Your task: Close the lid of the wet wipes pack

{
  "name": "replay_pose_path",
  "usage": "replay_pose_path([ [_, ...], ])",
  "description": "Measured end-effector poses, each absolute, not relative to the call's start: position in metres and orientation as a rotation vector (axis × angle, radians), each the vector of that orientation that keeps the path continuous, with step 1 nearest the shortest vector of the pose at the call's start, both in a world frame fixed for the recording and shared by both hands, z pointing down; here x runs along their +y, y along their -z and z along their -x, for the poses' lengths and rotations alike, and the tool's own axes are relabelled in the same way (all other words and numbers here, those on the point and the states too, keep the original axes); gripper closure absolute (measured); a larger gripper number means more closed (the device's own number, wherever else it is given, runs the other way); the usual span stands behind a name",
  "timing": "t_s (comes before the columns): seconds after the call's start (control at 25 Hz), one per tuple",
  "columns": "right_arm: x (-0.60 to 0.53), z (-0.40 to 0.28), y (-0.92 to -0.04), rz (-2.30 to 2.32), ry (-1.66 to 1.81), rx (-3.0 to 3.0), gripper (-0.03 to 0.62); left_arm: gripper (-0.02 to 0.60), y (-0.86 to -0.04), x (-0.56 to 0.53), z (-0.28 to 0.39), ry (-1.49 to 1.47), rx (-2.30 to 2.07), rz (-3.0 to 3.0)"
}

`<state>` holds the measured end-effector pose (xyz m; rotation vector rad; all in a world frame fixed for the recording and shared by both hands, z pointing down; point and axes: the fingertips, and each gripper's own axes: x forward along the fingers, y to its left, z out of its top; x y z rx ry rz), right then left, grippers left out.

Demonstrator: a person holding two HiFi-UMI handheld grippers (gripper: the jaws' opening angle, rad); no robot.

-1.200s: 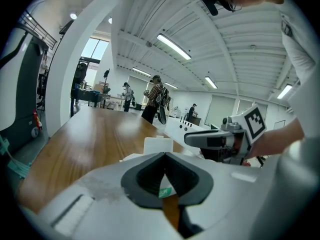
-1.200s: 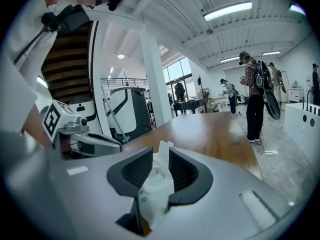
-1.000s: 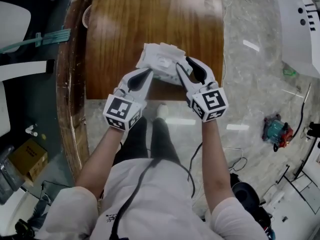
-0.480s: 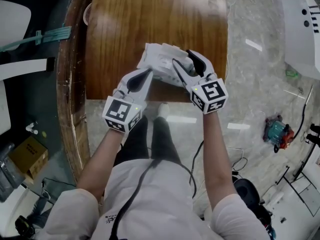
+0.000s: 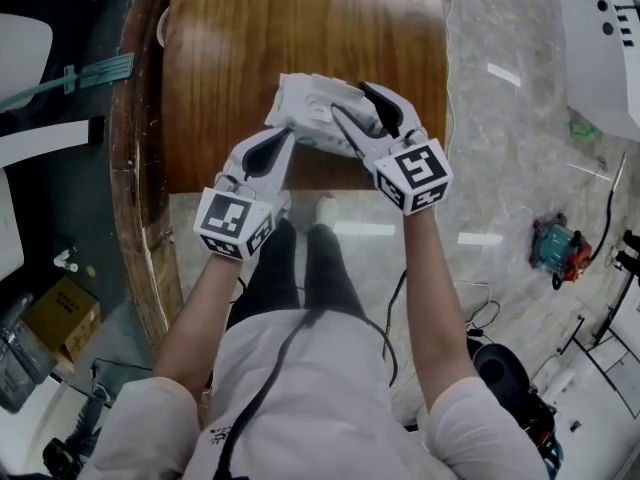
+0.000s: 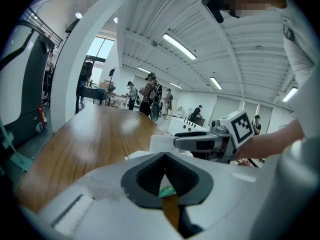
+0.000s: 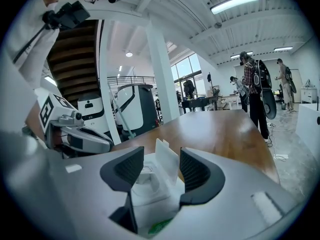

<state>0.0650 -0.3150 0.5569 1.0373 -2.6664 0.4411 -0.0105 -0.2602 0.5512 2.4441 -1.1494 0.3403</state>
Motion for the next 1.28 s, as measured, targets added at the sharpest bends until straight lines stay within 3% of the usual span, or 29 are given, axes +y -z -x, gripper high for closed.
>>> replay_pose_path([
  [1.28,-0.274,-0.048,-0.560,-0.951,-0.360,-2.629,0.372,0.577,-0.547,-0.232,0.024,-0.328,-1.136,-2.468],
])
